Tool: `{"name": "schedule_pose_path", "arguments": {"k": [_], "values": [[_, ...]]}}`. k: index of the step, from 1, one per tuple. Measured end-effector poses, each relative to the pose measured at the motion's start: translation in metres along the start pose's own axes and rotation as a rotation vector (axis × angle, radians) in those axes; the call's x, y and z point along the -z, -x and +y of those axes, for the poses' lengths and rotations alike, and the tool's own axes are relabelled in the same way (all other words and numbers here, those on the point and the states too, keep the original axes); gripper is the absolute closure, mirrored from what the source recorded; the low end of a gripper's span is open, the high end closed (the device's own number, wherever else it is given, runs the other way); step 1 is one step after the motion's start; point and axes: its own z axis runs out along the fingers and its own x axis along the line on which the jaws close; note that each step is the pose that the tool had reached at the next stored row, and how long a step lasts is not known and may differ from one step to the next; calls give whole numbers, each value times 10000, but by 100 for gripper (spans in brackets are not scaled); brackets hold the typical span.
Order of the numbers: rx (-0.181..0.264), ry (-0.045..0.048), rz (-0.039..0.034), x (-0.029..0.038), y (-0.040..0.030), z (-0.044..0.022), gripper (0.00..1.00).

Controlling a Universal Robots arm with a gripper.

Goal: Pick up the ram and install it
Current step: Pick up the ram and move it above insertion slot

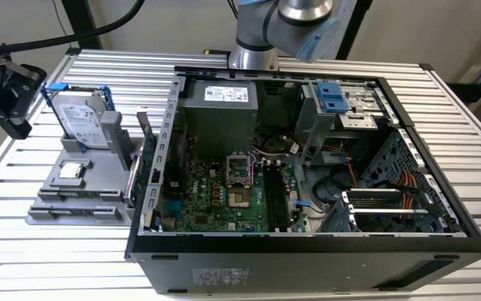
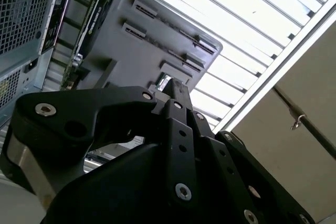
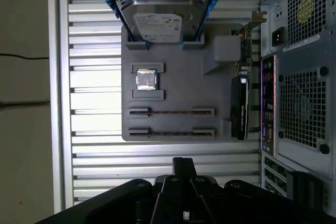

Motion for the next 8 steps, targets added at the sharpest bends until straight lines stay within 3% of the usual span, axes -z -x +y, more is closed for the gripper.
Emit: {"name": "schedule_pose_path", "arguments": {"k": [8], "values": [[0, 1, 2, 0, 0, 0, 100]]}}
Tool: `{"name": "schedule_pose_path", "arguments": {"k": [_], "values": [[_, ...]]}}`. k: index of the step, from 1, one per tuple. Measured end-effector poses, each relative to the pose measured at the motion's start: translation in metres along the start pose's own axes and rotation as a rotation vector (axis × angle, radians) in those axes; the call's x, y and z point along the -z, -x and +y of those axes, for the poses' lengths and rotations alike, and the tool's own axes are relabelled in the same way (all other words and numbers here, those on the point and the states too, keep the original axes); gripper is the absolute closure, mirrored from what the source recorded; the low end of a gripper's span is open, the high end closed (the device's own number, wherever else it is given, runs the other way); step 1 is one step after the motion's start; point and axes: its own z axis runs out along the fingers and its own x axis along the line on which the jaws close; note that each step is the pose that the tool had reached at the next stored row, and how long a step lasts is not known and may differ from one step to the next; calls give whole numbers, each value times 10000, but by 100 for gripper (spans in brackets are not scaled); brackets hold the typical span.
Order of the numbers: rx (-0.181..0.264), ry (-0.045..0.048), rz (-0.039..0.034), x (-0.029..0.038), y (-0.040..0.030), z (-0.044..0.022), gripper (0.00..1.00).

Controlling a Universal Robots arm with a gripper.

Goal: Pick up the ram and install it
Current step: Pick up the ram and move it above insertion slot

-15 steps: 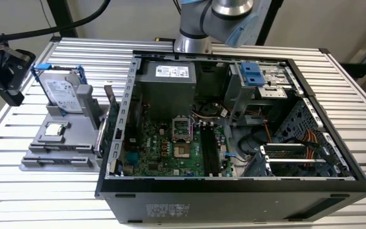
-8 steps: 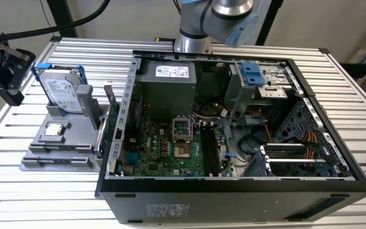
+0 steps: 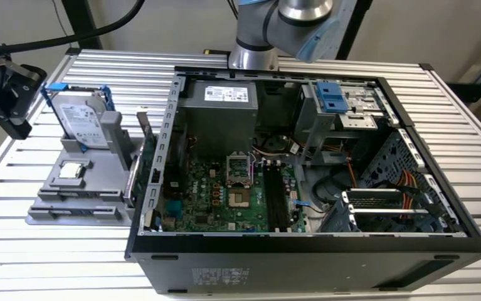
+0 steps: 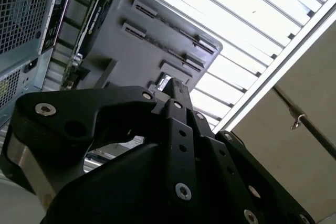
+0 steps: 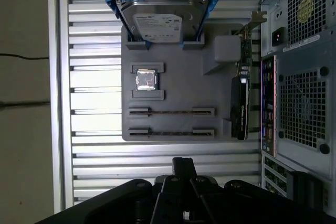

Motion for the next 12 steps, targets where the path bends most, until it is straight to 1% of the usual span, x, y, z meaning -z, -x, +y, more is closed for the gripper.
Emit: {"name": "schedule_pose_path", "arguments": {"k": [12], "values": [[46, -1, 6, 1, 0, 0, 100]]}}
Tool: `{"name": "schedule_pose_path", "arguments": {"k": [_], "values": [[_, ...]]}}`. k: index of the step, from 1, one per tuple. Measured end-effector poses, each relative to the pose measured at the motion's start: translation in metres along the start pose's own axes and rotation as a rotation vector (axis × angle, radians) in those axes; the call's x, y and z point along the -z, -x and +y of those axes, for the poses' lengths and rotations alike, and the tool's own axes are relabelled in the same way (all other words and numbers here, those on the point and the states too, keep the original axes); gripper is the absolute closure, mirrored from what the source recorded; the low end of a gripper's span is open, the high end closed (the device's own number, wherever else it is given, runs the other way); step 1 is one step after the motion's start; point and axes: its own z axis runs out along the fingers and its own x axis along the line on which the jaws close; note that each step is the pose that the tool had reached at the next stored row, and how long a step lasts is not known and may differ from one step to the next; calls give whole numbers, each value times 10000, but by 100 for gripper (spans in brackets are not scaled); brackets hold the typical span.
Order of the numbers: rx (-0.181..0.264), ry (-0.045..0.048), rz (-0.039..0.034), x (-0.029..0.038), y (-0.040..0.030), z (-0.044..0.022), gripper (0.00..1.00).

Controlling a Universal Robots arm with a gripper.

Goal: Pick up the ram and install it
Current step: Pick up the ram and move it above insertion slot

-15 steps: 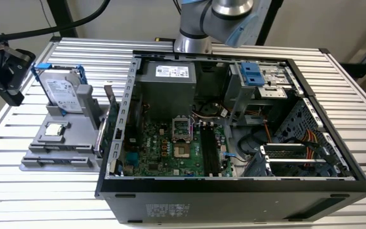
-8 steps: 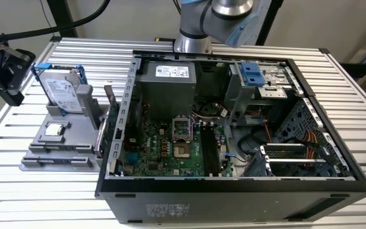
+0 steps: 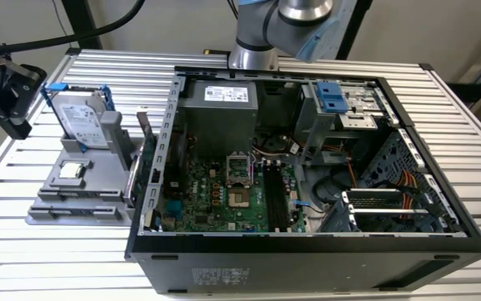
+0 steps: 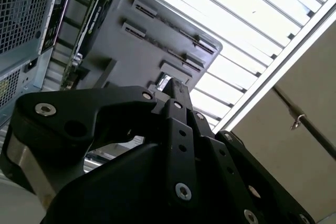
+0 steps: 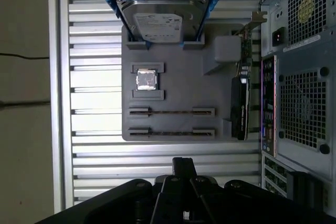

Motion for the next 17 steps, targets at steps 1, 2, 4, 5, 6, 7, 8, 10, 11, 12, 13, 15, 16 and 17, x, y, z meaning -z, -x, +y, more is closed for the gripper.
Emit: {"name": "schedule_pose_path", "arguments": {"k": [1, 2, 4, 5, 6, 7, 8, 10, 11, 12, 13, 15, 16, 17], "values": [[21, 0, 0, 0, 0, 0, 100], [48, 0, 2, 0, 0, 0, 100], [104, 1, 4, 0, 0, 0, 100], [128, 1, 6, 0, 0, 0, 100], [154, 1, 7, 0, 0, 0, 100], [177, 1, 9, 0, 0, 0, 100], [202, 1, 9, 0, 0, 0, 100], [252, 2, 11, 0, 0, 0, 100], [275, 1, 13, 0, 0, 0, 100], [298, 2, 14, 0, 0, 0, 100], [320, 2, 15, 0, 0, 0, 100], [366, 3, 17, 0, 0, 0, 100], [389, 2, 18, 0, 0, 0, 100], [412, 2, 19, 0, 0, 0, 100]]}}
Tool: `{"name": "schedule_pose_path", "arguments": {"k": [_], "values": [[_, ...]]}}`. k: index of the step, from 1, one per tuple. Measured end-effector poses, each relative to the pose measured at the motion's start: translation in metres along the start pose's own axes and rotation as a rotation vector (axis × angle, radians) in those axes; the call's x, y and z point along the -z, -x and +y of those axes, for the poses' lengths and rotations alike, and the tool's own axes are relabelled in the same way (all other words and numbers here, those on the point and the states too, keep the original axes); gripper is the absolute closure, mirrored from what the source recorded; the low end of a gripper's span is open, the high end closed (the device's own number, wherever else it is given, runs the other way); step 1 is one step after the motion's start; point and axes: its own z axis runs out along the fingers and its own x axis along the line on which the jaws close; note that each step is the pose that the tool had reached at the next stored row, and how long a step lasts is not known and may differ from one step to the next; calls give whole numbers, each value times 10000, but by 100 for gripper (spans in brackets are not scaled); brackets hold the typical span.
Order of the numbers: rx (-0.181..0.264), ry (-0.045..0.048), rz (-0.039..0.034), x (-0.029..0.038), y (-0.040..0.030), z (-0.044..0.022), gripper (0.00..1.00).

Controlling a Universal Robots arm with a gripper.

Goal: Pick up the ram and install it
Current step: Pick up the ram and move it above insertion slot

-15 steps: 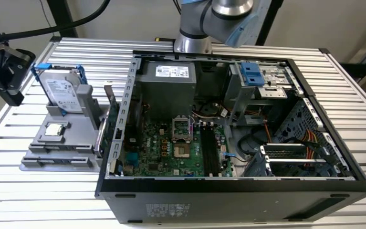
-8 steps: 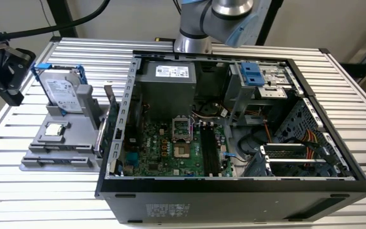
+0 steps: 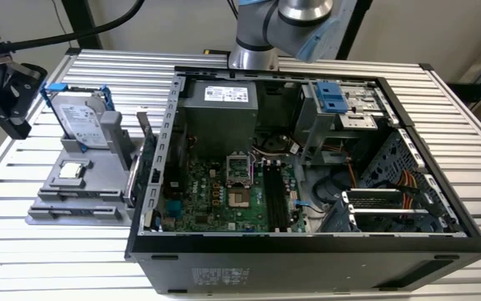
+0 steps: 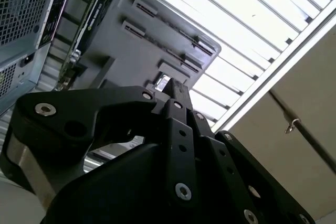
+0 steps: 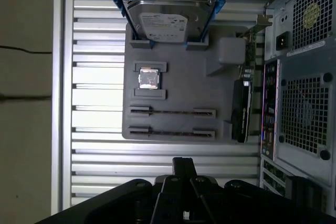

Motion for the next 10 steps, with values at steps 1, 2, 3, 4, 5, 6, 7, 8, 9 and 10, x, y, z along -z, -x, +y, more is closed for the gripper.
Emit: {"name": "schedule_pose_path", "arguments": {"k": [1, 2, 3, 4, 5, 6, 7, 8, 9, 10], "values": [[23, 1, 0, 0, 0, 0, 100], [45, 0, 3, 0, 0, 0, 100], [68, 1, 3, 0, 0, 0, 100], [91, 0, 5, 0, 0, 0, 100], [114, 1, 6, 0, 0, 0, 100], [138, 1, 7, 0, 0, 0, 100], [162, 1, 8, 0, 0, 0, 100], [184, 1, 10, 0, 0, 0, 100], [207, 1, 10, 0, 0, 0, 100], [231, 1, 11, 0, 0, 0, 100]]}}
